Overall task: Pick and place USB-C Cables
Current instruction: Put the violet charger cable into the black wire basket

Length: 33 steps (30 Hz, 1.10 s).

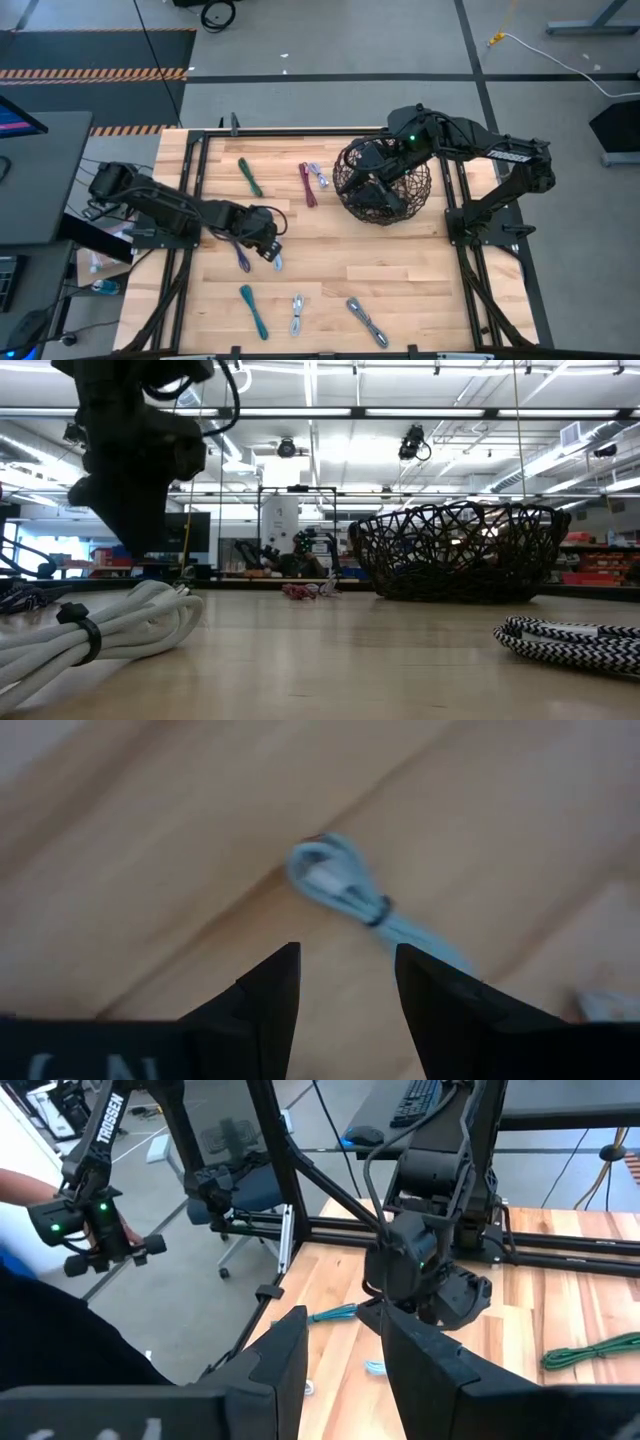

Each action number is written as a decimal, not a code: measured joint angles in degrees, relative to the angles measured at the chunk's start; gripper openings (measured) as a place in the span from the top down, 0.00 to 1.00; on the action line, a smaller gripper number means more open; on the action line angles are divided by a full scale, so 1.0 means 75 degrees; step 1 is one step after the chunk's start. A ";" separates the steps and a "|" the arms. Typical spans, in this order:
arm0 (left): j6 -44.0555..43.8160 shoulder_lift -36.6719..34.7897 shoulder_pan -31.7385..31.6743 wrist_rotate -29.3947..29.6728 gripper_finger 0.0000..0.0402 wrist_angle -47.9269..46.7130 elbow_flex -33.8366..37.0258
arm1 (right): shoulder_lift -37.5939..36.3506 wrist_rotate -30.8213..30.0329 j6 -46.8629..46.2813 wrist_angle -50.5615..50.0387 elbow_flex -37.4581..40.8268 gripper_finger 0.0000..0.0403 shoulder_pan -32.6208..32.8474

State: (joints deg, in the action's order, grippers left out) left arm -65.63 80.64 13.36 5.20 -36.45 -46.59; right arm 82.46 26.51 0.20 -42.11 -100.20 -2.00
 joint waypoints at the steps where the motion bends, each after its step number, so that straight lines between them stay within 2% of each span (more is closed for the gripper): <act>1: -0.0082 0.0027 -0.0027 -0.0043 0.57 -0.0115 0.0000 | 0.0000 0.0001 -0.0016 0.0000 0.0000 0.67 0.0003; 9: -0.0893 0.0018 -0.0049 -0.1541 0.57 -0.1898 0.0000 | 0.0000 -0.0165 -0.0063 -0.0003 0.0000 0.67 0.0001; 12: -0.1136 0.0018 0.0083 -0.1680 0.57 -0.2748 0.0000 | 0.0000 -0.0171 -0.0060 0.0000 0.0000 0.67 0.0003; 17: -0.1256 0.0018 0.0191 -0.1672 0.57 -0.3173 0.0000 | 0.0000 -0.0173 -0.0025 0.0009 0.0000 0.67 0.0003; 20: -0.0089 0.0018 0.0270 -0.1426 0.57 -0.2876 0.0000 | 0.0000 -0.0175 -0.0015 0.0009 0.0000 0.67 0.0000; 27: 0.3895 0.0018 0.0558 -0.1384 0.57 -0.1684 -0.0003 | 0.0000 -0.0207 -0.0064 0.0012 0.0000 0.67 0.0000; 33: 0.6423 0.0018 0.0833 -0.1088 0.57 -0.2315 0.0000 | 0.0000 -0.0593 -0.0428 0.0015 0.0000 0.67 0.0000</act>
State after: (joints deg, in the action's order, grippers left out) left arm -17.46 80.77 19.61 -2.96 -53.81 -46.59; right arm 82.46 22.06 -3.01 -42.00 -100.20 -2.00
